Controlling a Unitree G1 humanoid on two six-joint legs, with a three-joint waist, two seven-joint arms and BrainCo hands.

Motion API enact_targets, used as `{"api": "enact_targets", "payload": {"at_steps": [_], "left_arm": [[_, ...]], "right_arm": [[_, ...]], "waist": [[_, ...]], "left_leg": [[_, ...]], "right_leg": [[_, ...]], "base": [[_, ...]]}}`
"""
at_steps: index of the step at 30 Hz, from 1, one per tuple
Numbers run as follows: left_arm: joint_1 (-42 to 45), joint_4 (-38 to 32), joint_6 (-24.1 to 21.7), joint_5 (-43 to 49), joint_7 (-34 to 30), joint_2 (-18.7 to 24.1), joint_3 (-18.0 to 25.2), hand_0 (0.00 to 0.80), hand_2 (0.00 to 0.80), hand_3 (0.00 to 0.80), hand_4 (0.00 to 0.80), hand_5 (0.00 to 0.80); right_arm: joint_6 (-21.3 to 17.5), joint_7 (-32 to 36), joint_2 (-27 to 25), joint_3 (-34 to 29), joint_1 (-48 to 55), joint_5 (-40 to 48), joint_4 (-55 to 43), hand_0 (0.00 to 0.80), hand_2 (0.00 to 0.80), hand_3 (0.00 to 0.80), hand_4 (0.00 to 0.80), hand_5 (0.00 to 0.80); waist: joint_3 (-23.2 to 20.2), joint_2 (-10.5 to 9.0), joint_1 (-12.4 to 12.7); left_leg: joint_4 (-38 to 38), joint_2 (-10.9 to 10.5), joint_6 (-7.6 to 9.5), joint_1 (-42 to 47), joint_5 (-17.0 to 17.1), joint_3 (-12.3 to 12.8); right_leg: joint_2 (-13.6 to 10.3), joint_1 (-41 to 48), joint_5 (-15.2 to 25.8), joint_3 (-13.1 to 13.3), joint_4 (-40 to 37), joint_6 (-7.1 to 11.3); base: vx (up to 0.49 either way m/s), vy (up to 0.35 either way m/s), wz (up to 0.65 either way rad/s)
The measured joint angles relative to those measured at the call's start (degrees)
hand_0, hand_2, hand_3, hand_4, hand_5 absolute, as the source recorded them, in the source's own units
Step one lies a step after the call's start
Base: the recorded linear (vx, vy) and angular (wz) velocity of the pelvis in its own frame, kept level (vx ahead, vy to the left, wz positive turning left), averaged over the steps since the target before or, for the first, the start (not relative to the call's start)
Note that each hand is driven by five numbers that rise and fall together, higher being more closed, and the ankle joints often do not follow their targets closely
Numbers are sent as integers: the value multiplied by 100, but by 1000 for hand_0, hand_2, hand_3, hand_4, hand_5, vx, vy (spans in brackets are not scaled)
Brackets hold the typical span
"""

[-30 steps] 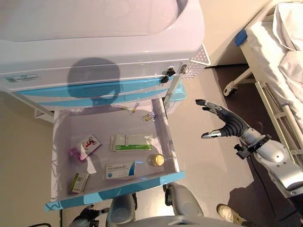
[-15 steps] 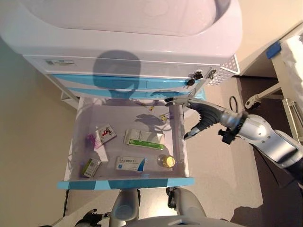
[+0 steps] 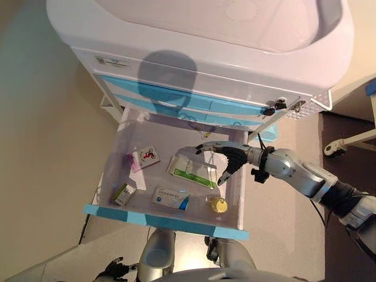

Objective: Open the drawer and pick up the medicine

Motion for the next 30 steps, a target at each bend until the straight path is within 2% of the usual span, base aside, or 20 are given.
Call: {"api": "enact_targets", "payload": {"at_steps": [3,7,14,19,20,25,30], "left_arm": [[-26,-23,-2,-1,-11,2,2,0,0,0,0,0],[-64,-38,14,-1,-12,-3,-1,0,0,0,0,0],[-89,-40,56,-10,-7,1,-8,0,0,0,0,0],[-140,-40,74,-12,-6,-4,-13,0,0,0,0,0],[-141,-40,72,-14,-6,-6,-13,0,0,0,0,0],[-179,-38,80,-20,0,-21,-17,0,0,0,0,0],[-186,-38,82,-20,13,-63,-22,0,0,0,0,0]], "right_arm": [[-1,79,14,181,-127,-359,113,0,0,0,0,0],[-5,135,307,289,-115,-759,548,0,0,0,0,0],[2,240,647,257,327,-1024,805,0,0,0,0,0],[44,249,761,147,577,-1169,1077,0,0,0,0,0],[50,251,768,152,591,-1180,1092,0,0,0,0,0],[72,190,860,101,789,-1335,1373,0,0,0,0,0],[112,10,951,24,889,-1625,1640,0,0,0,0,0]], "waist": [[2,3,-13],[24,39,-23],[75,125,-96],[79,154,-193],[78,164,-165],[69,244,-331],[37,325,-347]], "left_leg": [[0,-6,-5,16,4,-31],[-11,-14,-24,20,21,-95],[-19,-8,-29,29,41,-98],[-118,41,-18,185,49,39],[-125,39,-13,200,53,45],[-127,46,-1,203,60,53],[-128,58,-2,217,60,83]], "right_leg": [[1,34,-2,-20,-8,2],[1,46,-7,-43,0,5],[-2,44,-10,-43,21,-2],[-5,88,-10,68,25,-3],[-5,96,-10,74,28,-3],[-3,95,-7,92,29,-8],[5,87,-6,126,32,-9]], "base": [[-5,-17,5],[-1,-8,4],[2,-1,1],[2,5,-10],[5,4,-9],[1,0,-1],[1,1,-3]]}}
